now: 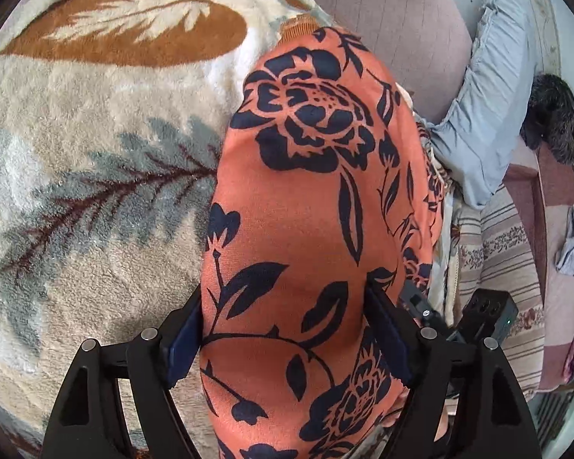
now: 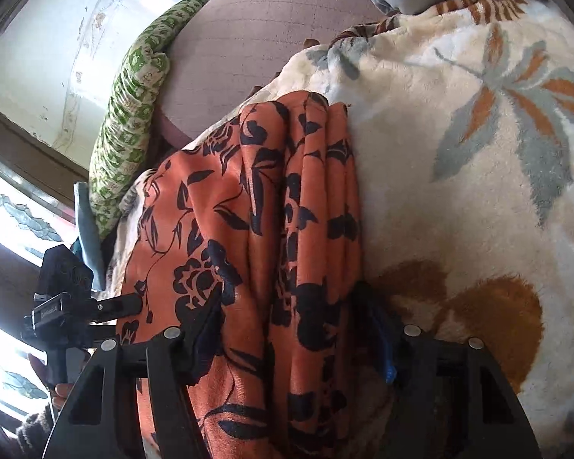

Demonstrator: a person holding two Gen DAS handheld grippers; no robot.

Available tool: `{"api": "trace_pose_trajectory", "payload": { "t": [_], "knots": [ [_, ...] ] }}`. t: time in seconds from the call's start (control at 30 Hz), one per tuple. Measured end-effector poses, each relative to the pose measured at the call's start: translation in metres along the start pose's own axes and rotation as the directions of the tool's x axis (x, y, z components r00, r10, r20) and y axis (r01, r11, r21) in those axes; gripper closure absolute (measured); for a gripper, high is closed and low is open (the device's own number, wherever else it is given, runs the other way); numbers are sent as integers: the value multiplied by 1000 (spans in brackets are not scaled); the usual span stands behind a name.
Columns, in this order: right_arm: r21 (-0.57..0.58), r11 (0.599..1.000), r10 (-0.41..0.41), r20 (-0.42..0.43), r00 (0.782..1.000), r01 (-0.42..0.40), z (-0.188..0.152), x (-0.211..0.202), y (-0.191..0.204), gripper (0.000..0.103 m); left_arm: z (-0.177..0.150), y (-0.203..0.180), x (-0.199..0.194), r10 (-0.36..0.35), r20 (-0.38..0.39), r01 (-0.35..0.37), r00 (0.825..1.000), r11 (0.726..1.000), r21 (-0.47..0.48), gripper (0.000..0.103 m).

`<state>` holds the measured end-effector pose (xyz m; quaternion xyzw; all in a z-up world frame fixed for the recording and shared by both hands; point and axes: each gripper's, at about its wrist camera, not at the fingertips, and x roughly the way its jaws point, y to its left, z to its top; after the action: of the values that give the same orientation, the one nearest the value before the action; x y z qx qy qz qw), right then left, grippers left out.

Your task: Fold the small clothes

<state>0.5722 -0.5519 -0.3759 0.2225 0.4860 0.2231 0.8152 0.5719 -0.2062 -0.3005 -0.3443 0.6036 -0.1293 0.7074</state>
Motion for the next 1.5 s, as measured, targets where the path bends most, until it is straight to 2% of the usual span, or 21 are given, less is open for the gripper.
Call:
{"api": "trace_pose_trajectory", "payload": {
  "t": [0.03,0.1,0.13,0.23,0.37,0.5,0.57,0.63,0.7,0.73,0.77,0.8,0.83,0.9,0.97,1.07,1.13,1.27,1.37,1.43,1.5],
  "knots": [
    [-10,1000,-29,-2,1000,29,-1,0,5,41,1,-3,-1,10,-1,-10,1000,1000,5,36],
    [34,999,3,-23,1000,-3,0,-2,9,57,-3,-7,-11,18,7,-18,1000,999,36,50],
    [51,999,9,-21,1000,-8,0,-5,10,58,-6,-12,-17,15,21,-17,1000,998,64,57],
    [69,997,31,9,999,-32,-6,-18,21,60,-18,-21,-42,-18,35,15,999,996,90,59],
    [73,989,123,47,991,-127,-15,-32,60,60,-35,-24,-85,-23,75,12,997,991,136,59],
    [53,978,203,29,979,-204,-35,-26,102,58,-49,-8,-144,-2,164,-22,986,989,148,58],
    [45,975,219,29,975,-220,-50,-17,118,58,-58,16,-170,49,194,-79,980,986,150,56],
    [4,987,160,10,987,-160,-65,-2,130,58,-67,47,-179,116,189,-140,975,983,120,54],
    [-63,998,8,-20,1000,-9,-79,16,135,54,-71,76,-167,202,132,-211,970,975,62,52],
    [-87,996,-26,-19,999,24,-84,21,133,50,-73,88,-158,216,108,-222,970,974,43,49],
    [-93,994,-49,-3,999,48,-87,22,130,37,-75,97,-154,194,106,-198,975,980,28,47],
    [-100,993,-69,13,998,70,-89,21,127,32,-76,103,-154,153,120,-155,981,988,12,45],
    [-116,990,-76,19,997,78,-90,21,126,32,-76,103,-154,142,130,-144,981,989,9,44],
    [-134,986,-96,7,995,96,-87,21,127,29,-75,97,-153,171,137,-178,976,983,43,43],
    [-117,988,-103,-15,995,100,-81,15,133,29,-78,91,-158,207,153,-220,966,973,72,44],
    [-93,994,-60,12,998,61,-78,-11,143,28,-98,79,-182,239,204,-266,949,957,117,46],
    [-109,991,-77,23,997,79,-85,-29,152,28,-119,68,-198,270,255,-318,928,933,169,45],
    [-178,957,-232,11,973,230,-113,-46,174,13,-162,38,-217,387,360,-481,849,848,222,45],
    [-193,923,-345,-34,938,332,-142,-48,177,13,-197,26,-226,419,409,-533,811,816,222,41],
    [-193,915,-372,-63,926,355,-161,-49,179,13,-217,22,-233,411,432,-535,803,816,218,39],
    [-215,905,-386,-59,921,366,-179,-55,185,13,-236,22,-243,398,438,-527,806,820,225,38]
  ]
}}
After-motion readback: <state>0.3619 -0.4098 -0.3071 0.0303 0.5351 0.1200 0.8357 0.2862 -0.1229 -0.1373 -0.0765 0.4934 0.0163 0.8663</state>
